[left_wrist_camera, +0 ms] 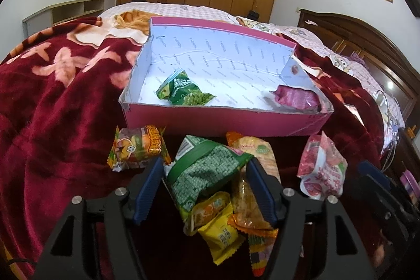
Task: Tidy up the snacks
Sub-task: 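Withdraw both tools from the box back toward the snack pile, then grasp a green snack bag with the left tool while the right tool grasps the wafer bar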
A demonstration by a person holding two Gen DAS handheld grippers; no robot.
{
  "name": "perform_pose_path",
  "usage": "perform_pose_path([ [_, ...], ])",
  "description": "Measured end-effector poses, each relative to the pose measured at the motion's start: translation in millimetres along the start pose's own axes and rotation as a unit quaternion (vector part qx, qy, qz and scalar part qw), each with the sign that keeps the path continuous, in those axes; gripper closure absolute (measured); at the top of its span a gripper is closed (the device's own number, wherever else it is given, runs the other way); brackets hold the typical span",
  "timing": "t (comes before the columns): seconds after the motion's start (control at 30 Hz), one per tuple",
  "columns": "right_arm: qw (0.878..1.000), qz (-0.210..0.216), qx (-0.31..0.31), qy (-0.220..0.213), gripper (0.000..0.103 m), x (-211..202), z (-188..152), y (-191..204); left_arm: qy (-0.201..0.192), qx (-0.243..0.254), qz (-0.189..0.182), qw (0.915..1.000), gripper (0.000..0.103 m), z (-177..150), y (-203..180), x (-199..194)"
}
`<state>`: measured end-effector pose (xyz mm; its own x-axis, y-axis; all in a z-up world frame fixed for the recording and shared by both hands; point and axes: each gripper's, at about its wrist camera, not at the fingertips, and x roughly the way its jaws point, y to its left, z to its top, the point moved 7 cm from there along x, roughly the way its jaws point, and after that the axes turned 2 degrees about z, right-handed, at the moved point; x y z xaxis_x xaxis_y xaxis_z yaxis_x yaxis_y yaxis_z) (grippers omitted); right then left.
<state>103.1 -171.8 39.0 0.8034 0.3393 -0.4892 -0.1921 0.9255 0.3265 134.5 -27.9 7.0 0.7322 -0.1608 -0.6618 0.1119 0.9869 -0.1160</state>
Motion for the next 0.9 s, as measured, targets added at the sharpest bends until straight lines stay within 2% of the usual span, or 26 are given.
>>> perform_pose_path([
  [0.33,1.0,0.001,0.0,0.004,0.012,1,-3,0,-0.009,-0.025,0.002,0.9997,0.033,5,3,12],
  [0.4,1.0,0.001,0.001,0.005,0.012,2,-3,1,-0.011,-0.027,0.003,0.9996,0.036,5,3,12],
  [0.47,1.0,0.0,0.002,0.007,0.012,2,-4,0,-0.011,-0.026,0.008,0.9996,0.055,5,5,11],
  [0.6,1.0,0.002,0.004,0.011,0.012,1,-6,3,-0.003,-0.041,0.0,0.9991,0.057,2,13,8],
  [0.9,0.999,0.019,-0.016,0.022,0.012,3,-13,25,-0.023,-0.041,-0.015,0.9988,0.058,-1,23,-22],
])
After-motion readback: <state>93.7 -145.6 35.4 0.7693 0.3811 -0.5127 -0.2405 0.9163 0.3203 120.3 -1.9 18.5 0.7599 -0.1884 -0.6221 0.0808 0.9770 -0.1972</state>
